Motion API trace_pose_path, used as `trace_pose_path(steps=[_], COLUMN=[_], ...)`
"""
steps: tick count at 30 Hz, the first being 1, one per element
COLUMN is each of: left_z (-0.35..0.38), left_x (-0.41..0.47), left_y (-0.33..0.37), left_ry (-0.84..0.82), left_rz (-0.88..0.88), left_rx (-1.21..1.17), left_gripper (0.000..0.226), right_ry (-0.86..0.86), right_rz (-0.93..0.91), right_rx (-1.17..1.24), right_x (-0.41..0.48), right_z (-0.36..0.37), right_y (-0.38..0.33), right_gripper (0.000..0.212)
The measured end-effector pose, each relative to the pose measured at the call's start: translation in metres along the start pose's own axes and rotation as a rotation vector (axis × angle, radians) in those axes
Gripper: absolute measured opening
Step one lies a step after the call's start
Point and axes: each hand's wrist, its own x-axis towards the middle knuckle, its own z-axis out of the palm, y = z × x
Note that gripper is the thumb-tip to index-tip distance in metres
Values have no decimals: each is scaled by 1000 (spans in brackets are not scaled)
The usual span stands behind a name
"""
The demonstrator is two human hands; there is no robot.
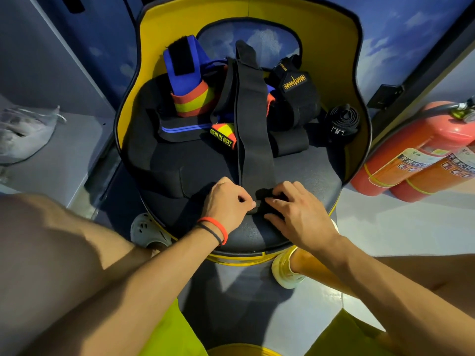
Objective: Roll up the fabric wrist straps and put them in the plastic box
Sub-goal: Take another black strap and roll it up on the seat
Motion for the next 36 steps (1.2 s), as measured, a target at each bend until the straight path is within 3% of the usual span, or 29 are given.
trace_pose_path(steps=[5,8,18,23,27,32,36], left_z=[5,3,-4,3,6,4,2], left_x=[-13,-14,-23,-34,-37,-32,-27], left_y=[-8,-14,-9,-10,-9,-13,-12], left_ry=[82,27,-135,-89,-53,-41,-53], left_rz=[187,232,-27,-20,-48,-80,-87], left_rx=[62,106,-60,-130,-260,-283,-273], left_gripper=[10,16,20,21,40,22,20], right_ry=[17,35,-200,-125,-91,-67,4], right_rz=[-1,53,260,330,348,328,316], right_rx=[-50,32,468,499,574,607,538], right_x=[5,8,1,-7,-3,0,1], right_z=[4,1,-12,-12,-9,-7,-3], right_y=[1,0,5,-5,-5,-3,-4], right_gripper=[35,30,18,13,13,14,13])
